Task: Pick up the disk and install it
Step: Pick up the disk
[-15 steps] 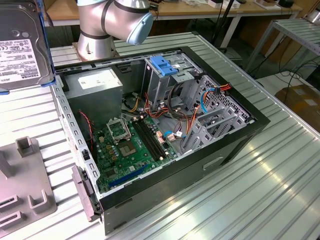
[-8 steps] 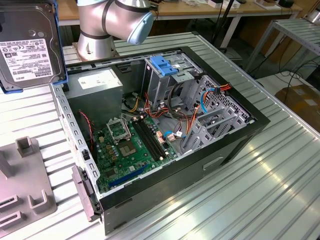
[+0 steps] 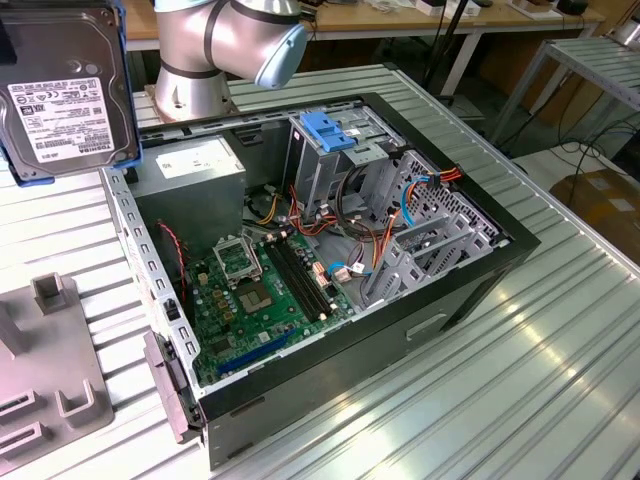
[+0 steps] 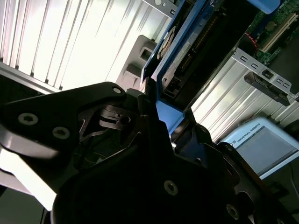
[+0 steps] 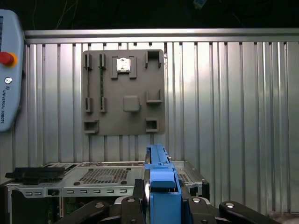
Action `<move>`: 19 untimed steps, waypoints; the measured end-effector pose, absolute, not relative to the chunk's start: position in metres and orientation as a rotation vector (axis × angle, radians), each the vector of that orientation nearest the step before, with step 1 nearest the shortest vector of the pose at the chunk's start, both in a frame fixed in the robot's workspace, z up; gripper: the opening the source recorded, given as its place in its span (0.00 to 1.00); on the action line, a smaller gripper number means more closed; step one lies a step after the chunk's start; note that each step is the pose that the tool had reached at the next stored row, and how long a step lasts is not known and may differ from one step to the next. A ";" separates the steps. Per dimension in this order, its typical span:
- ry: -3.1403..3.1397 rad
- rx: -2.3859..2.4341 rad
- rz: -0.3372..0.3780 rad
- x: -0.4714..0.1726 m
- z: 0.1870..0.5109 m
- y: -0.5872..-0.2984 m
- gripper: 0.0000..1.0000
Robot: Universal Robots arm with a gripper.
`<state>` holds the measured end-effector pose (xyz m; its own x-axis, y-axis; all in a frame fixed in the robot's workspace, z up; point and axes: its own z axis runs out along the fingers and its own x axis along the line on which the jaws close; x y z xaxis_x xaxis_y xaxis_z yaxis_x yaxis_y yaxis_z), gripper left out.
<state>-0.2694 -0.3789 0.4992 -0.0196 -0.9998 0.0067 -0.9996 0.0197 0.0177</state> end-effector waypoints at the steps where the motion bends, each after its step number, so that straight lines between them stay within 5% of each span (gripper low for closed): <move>1: -2.231 2.188 -0.012 -0.268 0.499 -0.379 0.37; 19: -2.231 2.187 -0.012 -0.250 0.498 -0.379 0.37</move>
<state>-0.2502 -0.3789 0.4976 -0.0196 -0.9998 0.0067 -0.9997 0.0197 0.0177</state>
